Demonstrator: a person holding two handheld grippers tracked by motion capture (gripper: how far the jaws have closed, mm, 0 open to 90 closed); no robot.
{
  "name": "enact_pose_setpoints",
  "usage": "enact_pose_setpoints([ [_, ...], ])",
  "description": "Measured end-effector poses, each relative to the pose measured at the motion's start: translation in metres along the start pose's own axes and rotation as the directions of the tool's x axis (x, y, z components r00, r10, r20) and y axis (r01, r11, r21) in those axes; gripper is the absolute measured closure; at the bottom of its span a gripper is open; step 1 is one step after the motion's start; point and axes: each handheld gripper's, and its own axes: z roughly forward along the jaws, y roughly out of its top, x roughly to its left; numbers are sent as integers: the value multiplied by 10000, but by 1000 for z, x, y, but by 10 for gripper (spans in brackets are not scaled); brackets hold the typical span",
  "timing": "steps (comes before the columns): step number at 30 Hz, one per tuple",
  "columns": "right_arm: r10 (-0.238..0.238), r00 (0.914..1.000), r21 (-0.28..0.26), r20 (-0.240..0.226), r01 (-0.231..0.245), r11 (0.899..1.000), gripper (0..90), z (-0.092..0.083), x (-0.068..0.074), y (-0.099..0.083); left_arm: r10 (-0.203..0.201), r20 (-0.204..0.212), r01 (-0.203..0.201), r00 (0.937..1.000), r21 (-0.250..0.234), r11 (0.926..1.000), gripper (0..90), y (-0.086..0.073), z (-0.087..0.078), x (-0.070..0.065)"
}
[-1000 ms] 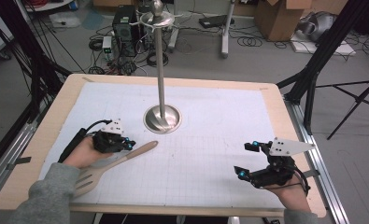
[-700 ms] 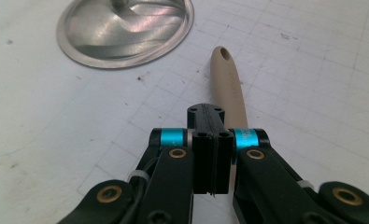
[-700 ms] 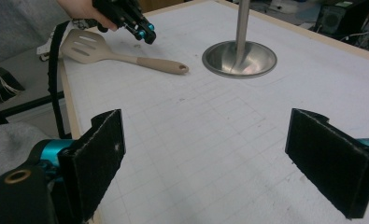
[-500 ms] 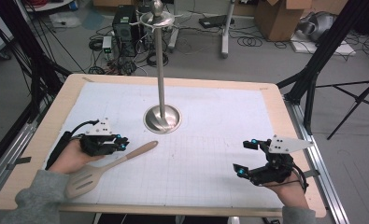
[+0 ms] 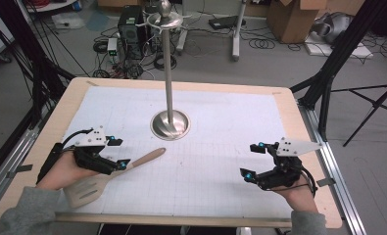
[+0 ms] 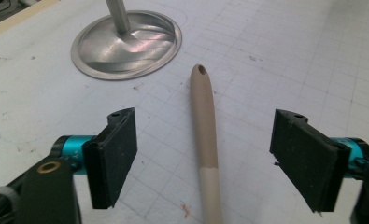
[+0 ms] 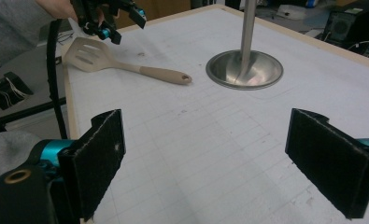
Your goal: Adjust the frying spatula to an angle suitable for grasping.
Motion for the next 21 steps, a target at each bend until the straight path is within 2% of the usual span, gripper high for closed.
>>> enact_pose_setpoints([
  [6, 29, 10000, -39, 3, -29, 10000, 112, 2, -3, 2, -246, -320, 246, 9992, 9, 9997, 204, -3, -6, -2],
  [15, -52, 9997, -22, -250, 51, 10000, 112, 11, -6, 5, -279, -592, 292, 9979, 211, 9993, 207, -5, -13, -8],
  [18, -39, 9996, -63, -295, 37, 10000, 112, 12, -7, 6, -312, -435, 323, 9986, 249, 9992, 228, -6, -16, -10],
  [21, -47, 9994, -77, -332, 44, 10000, 112, 15, -10, 7, -338, -472, 352, 9983, 309, 9989, 228, -9, -18, -11],
])
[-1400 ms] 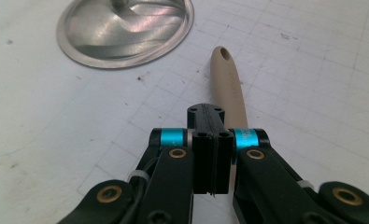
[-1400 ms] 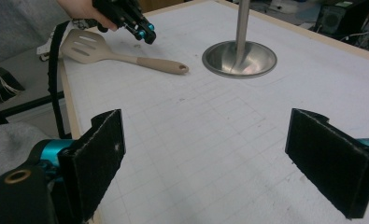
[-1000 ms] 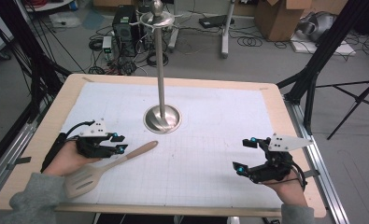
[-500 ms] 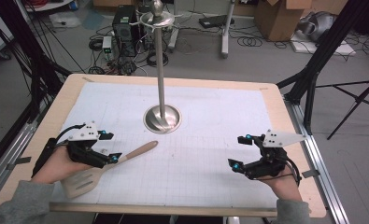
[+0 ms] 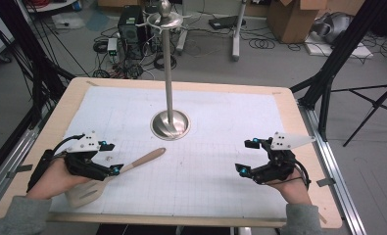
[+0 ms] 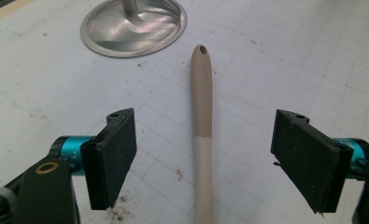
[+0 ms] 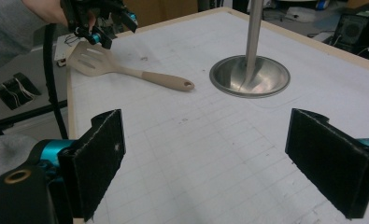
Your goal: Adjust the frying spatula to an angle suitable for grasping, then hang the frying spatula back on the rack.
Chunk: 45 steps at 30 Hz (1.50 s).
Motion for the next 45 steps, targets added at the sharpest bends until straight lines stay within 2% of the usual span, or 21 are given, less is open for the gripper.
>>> enact_pose_setpoints([
  [14, -150, 9993, -13, -356, 150, 9999, 112, 14, -5, 7, -225, -36, 226, 9997, 241, 9995, 232, -12, -7, -5],
  [17, -135, 9993, 4, -352, 135, 9999, 112, 15, -6, 7, -203, 158, 199, 9997, 236, 9995, 289, -13, -7, -6],
  [28, -32, 9990, 60, -443, 35, 10000, 112, 16, -7, 7, -185, 125, 178, 9998, 519, 9985, 265, -15, -2, -10],
  [35, -126, 9984, 12, -554, 127, 9999, 112, 19, -9, 8, -220, 34, 216, 9998, 899, 9957, 287, -20, -1, -11],
  [45, -95, 9981, 23, -603, 97, 10000, 112, 20, -9, 9, -279, -83, 288, 9996, 1539, 9877, 362, -24, 2, -10],
])
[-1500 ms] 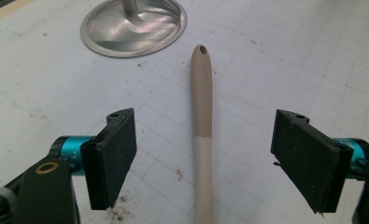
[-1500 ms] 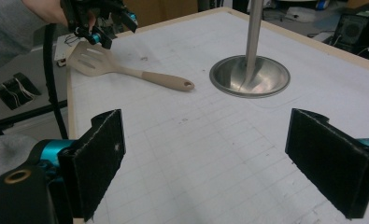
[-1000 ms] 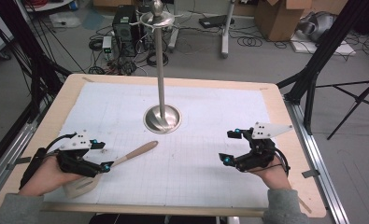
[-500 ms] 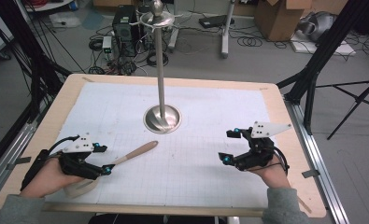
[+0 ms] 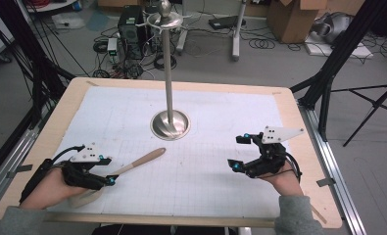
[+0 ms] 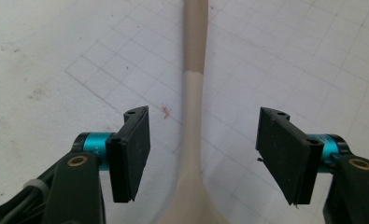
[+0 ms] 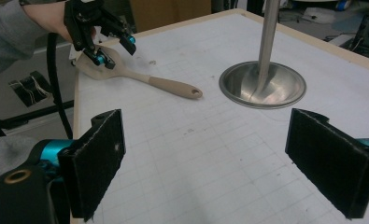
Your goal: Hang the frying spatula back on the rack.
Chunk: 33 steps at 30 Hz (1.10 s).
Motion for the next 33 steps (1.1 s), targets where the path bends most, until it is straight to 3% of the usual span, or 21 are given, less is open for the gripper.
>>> enact_pose_setpoints([
  [10, 4, 10000, 58, -24, -4, 10000, 112, 1, 1, 0, 54, 219, -64, 9997, 424, 9991, 442, -2, 4, 0],
  [33, 16, 10000, 172, -67, -15, 9999, 112, 1, 2, -1, 215, 102, -225, 9997, 1119, 9935, 552, -2, 13, 2],
])
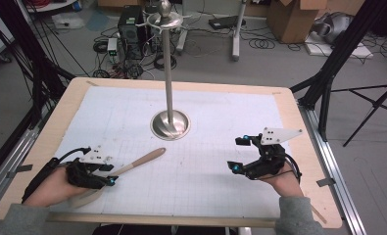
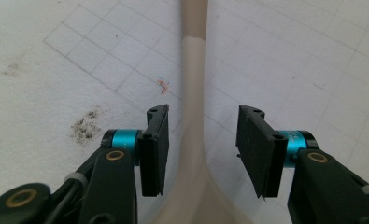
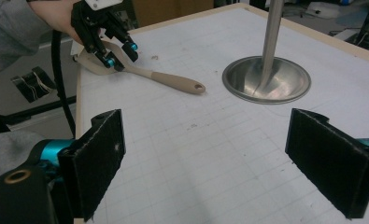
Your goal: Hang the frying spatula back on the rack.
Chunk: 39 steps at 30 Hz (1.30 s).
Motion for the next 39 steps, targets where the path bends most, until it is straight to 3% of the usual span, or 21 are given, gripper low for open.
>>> enact_pose_setpoints([
  [19, 31, 10000, 98, 63, -31, 9999, 112, -2, 1, -3, 316, -210, -302, 9993, 650, 9974, 626, -2, 7, 1],
  [30, 66, 9999, 134, 88, -67, 9999, 112, -3, 2, -4, 440, -225, -425, 9988, 633, 9971, 652, -2, 8, 4],
  [39, 45, 9999, 151, 102, -47, 9999, 112, -3, 2, -4, 574, -1, -573, 9983, 601, 9965, 692, -3, 8, 6],
])
